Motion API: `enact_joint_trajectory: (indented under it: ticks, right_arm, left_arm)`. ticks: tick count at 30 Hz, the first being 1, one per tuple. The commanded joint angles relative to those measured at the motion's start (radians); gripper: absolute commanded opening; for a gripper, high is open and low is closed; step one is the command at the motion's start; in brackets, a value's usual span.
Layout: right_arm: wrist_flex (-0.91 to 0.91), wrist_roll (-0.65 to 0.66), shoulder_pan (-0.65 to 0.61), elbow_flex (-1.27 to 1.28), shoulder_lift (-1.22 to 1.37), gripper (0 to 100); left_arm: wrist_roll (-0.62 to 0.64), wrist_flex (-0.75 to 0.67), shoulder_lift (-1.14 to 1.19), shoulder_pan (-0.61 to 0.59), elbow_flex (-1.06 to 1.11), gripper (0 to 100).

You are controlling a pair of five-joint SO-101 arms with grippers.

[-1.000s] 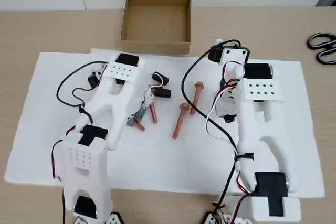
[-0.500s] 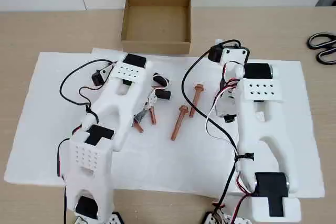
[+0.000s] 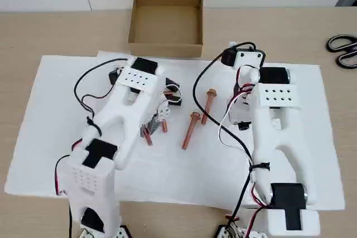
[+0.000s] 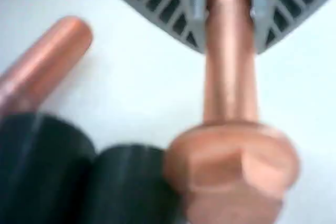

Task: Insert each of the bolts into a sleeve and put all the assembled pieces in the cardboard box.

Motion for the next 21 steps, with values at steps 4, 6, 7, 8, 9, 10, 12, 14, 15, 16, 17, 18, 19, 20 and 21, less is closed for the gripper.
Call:
enact_joint_trajectory:
  ticks: [4, 6, 7, 8, 9, 10, 12, 14, 15, 16, 17, 18, 19, 20, 21]
  right_arm:
    - [-0.031, -0.002, 0.005, -0.02, -0.045, 0.4]
    - [-0.038, -0.002, 0.005, -0.015, -0.045, 0.4]
    - [-0.039, -0.002, 0.005, -0.014, -0.045, 0.4]
    - [-0.039, -0.002, 0.005, -0.014, -0.045, 0.4]
    - [-0.039, -0.002, 0.005, -0.014, -0.045, 0.4]
    - [-0.039, -0.002, 0.004, -0.014, -0.045, 0.4]
    - [-0.039, -0.002, 0.004, -0.012, -0.045, 0.4]
    - [-0.039, -0.002, 0.004, -0.012, -0.045, 0.4]
    - [-0.039, -0.002, 0.004, -0.012, -0.045, 0.4]
    - [-0.039, -0.002, 0.004, -0.012, -0.045, 0.4]
    - [-0.039, -0.002, 0.004, -0.012, -0.045, 0.4]
    - [-0.039, -0.002, 0.004, -0.012, -0.045, 0.4]
    - [-0.039, -0.002, 0.004, -0.012, -0.045, 0.4]
    - [-0.039, -0.002, 0.004, -0.012, -0.045, 0.4]
    - [-0.039, -0.002, 0.004, -0.012, -0.045, 0.4]
  left_arm:
    - [-0.279, 0.023, -0.137, -0.081, 0.005, 1]
    - [-0.376, 0.023, -0.161, -0.121, 0.004, 1]
    - [-0.425, 0.023, -0.172, -0.143, 0.004, 1]
    - [-0.47, 0.023, -0.178, -0.161, 0.004, 1]
    - [-0.503, 0.023, -0.18, -0.18, 0.004, 1]
    - [-0.534, 0.023, -0.18, -0.198, 0.005, 1]
    - [-0.578, 0.023, -0.16, -0.23, 0.024, 1]
    - [-0.6, 0.023, -0.123, -0.245, 0.048, 1]
    - [-0.603, 0.023, -0.098, -0.249, 0.059, 1]
    - [-0.612, 0.023, -0.071, -0.249, 0.064, 1]
    - [-0.632, 0.023, -0.044, -0.25, 0.065, 1]
    - [-0.66, 0.023, -0.023, -0.25, 0.065, 1]
    - [-0.69, 0.021, -0.006, -0.249, 0.065, 1]
    - [-0.707, 0.018, 0.009, -0.244, 0.065, 1]
    - [-0.704, 0.006, 0.015, -0.242, 0.065, 1]
